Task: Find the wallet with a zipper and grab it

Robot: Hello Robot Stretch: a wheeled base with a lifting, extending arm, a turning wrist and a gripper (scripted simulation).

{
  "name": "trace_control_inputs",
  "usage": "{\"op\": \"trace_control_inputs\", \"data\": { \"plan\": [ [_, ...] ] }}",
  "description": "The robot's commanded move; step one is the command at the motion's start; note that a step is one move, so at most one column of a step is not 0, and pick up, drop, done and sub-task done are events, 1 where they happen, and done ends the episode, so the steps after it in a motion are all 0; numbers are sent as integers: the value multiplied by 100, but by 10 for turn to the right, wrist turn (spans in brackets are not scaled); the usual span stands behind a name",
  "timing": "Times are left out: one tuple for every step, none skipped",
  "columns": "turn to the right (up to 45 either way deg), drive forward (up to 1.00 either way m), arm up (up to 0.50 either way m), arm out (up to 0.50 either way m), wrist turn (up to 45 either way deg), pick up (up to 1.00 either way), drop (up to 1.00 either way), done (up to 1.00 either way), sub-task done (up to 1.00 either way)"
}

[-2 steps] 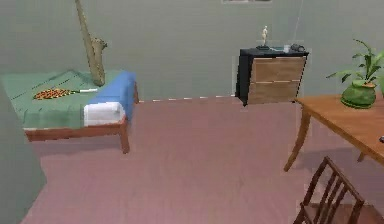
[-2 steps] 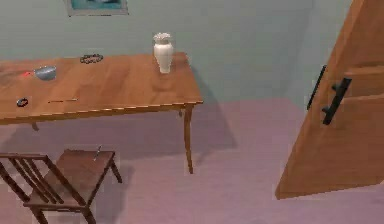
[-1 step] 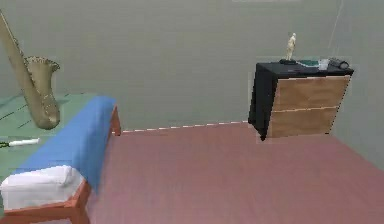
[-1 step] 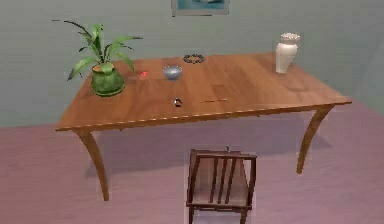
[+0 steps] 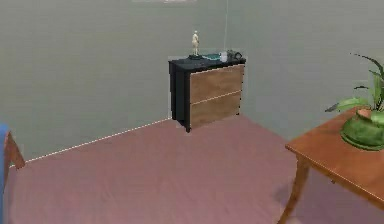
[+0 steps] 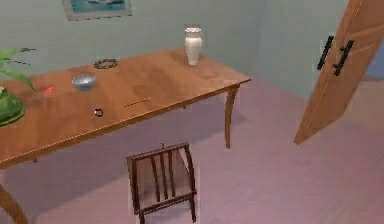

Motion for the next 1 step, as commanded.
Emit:
{"op": "trace_control_inputs", "data": {
  "plan": [
    [0,100,0,0,0,0,0,0,0]
  ]
}}
